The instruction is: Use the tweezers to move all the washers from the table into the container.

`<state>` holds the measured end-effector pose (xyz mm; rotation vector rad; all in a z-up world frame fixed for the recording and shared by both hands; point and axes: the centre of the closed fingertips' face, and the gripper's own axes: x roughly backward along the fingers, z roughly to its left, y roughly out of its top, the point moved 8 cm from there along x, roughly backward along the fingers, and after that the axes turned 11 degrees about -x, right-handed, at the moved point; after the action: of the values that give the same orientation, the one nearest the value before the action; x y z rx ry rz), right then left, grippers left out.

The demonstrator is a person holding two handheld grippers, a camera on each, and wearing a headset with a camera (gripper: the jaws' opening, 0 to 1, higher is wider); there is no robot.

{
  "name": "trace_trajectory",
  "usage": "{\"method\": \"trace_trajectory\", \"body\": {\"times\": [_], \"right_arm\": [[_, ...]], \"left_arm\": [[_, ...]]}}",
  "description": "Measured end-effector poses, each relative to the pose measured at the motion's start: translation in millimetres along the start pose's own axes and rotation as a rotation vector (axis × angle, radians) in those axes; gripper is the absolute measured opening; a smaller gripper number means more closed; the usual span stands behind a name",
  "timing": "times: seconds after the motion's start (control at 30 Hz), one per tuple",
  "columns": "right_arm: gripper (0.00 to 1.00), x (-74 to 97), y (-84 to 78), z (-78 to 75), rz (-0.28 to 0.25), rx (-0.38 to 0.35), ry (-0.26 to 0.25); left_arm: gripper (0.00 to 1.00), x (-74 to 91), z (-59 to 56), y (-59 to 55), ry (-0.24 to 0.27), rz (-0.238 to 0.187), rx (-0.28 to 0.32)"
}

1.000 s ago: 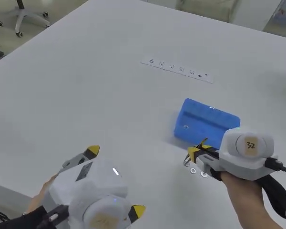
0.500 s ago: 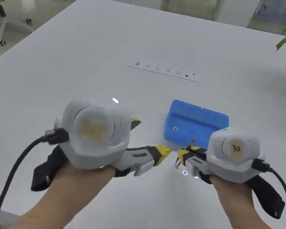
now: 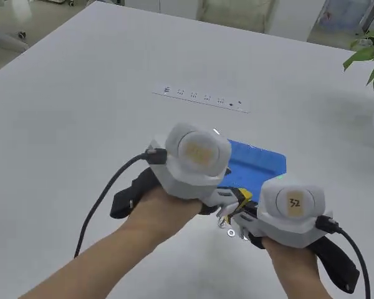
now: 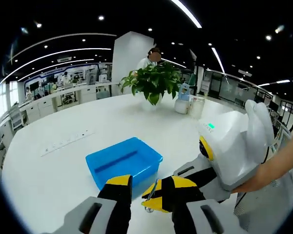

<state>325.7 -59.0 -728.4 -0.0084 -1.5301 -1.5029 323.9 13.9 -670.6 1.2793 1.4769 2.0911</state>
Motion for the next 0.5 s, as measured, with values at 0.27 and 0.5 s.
{"method": "trace_trajectory", "body": {"times": [0.27,0.5], "right_arm": [[0.02,-0.4,0.0,-0.5,-0.002,0.003,0.001],[0.02,-1.6,0.3,-1.7,-0.010,-0.007,-0.001]], "left_arm": [[0.16,-14.0,-1.5,-6.1,-0.016,0.030,-0.084],[0.01,-18.5,0.9,-9.3,-0.027,0.025,-0.074]]}}
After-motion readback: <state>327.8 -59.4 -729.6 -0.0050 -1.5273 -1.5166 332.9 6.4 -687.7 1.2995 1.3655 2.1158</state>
